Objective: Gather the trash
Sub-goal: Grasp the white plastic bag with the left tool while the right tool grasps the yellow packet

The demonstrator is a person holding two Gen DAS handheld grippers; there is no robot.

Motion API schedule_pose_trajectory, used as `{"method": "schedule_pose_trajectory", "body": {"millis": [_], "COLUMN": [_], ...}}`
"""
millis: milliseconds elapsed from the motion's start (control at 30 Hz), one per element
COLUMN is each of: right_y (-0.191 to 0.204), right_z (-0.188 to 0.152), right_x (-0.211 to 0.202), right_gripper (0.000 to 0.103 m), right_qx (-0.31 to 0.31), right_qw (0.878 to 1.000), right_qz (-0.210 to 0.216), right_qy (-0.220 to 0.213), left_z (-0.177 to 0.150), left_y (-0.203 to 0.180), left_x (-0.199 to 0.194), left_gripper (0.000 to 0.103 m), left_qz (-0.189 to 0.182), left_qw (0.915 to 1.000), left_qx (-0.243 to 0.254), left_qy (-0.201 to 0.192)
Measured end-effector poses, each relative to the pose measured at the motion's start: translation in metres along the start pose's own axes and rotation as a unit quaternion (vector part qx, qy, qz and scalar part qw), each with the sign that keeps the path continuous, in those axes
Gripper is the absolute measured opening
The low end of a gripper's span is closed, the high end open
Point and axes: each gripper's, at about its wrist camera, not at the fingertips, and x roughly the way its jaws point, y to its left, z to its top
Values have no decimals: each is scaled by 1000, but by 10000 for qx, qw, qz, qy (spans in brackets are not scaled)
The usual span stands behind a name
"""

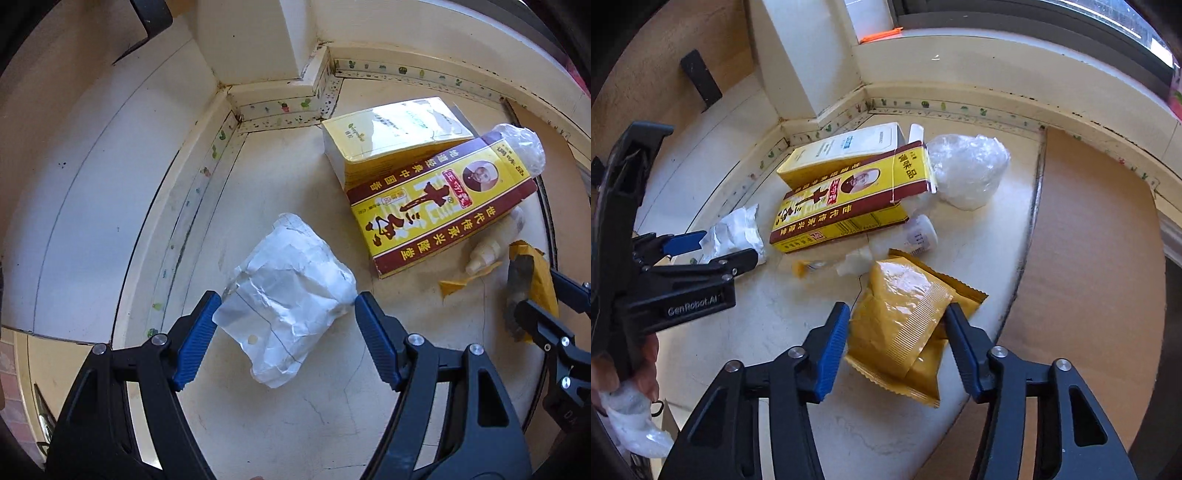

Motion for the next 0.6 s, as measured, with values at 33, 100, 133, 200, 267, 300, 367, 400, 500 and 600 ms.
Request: {"method": "schedule_pose_trajectory", "body": {"millis": [33, 100, 133, 200, 267, 300, 367, 400, 500, 600], "right_y": [0, 2, 3, 4, 4, 3, 2, 0, -3, -6], "right_z": [-1, -2, -2, -3, -3, -4, -5, -6, -9, -14], "right_x": [4, 5, 7, 6, 4, 2, 0, -2, -4, -7], "right_gripper": [41, 38, 37, 33, 29, 28, 25, 24, 22, 22], "right_qx": [-6, -49, -88, -103, -68, -30, 26, 49, 162, 281], "right_qw": [10000, 10000, 9999, 9999, 9999, 9999, 9999, 9998, 9994, 9989], "right_qz": [59, 70, 67, 80, 103, 123, 153, 170, 289, 381], "right_qy": [56, 39, 24, 14, -7, -11, -31, -43, -60, -58], "left_z": [2, 2, 4, 5, 6, 6, 5, 5, 3, -2], "left_y": [0, 1, 1, 1, 0, 0, 1, 1, 4, 4], "left_x": [3, 7, 9, 13, 17, 17, 17, 17, 16, 13], "left_gripper": [72, 72, 72, 72, 73, 73, 72, 69, 61, 56], "left_qz": [-24, -34, -35, -30, -10, -28, -182, -276, -491, -473], "left_qw": [10000, 10000, 9999, 9999, 9999, 9999, 9997, 9994, 9984, 9986], "left_qx": [-16, -31, -33, -26, 5, -6, -47, -80, -209, -202], "left_qy": [29, 75, 93, 120, 149, 114, 155, 170, 184, 133]}}
